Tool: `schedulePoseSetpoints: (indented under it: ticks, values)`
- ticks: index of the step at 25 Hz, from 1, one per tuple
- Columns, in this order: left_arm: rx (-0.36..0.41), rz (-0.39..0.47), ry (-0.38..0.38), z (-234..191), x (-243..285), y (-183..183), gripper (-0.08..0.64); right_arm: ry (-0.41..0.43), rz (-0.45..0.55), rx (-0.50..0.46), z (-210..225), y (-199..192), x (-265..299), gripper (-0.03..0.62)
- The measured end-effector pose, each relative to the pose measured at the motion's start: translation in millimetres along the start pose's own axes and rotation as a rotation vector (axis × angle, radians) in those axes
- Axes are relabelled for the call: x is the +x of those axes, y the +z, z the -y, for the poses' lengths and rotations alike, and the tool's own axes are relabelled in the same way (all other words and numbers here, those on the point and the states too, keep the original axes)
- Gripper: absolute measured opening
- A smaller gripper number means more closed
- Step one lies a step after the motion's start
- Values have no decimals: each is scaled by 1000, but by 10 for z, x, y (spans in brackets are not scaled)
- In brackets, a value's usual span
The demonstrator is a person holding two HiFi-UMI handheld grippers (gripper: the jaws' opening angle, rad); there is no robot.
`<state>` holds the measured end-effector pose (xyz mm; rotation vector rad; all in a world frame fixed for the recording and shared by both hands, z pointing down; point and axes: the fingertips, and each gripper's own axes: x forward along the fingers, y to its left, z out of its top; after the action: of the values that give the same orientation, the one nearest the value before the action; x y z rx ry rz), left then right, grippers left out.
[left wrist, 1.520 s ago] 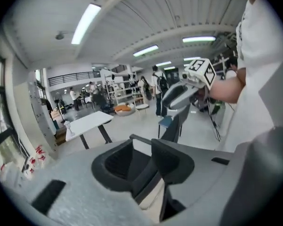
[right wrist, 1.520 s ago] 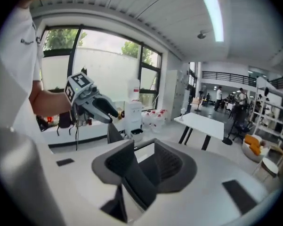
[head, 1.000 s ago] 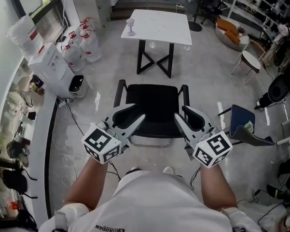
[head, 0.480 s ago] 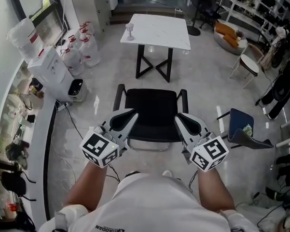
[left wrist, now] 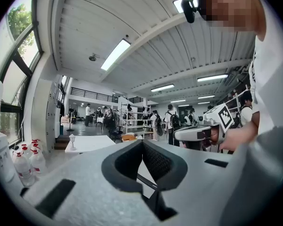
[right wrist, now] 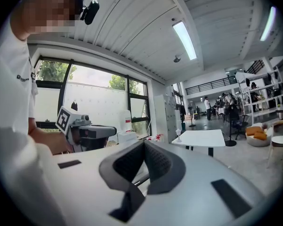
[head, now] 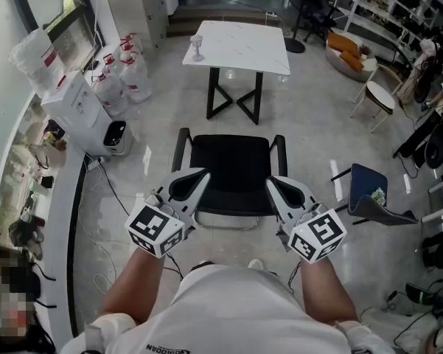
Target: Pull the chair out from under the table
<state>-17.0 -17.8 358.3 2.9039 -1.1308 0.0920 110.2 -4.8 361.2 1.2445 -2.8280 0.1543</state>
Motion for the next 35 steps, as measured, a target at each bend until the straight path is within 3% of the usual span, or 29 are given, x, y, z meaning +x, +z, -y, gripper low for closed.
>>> schedulePoseSetpoints:
  ticks: [35]
  values:
    - [16, -28, -1, 83, -57, -26, 8, -6, -43, -3, -23, -92, -41, 3]
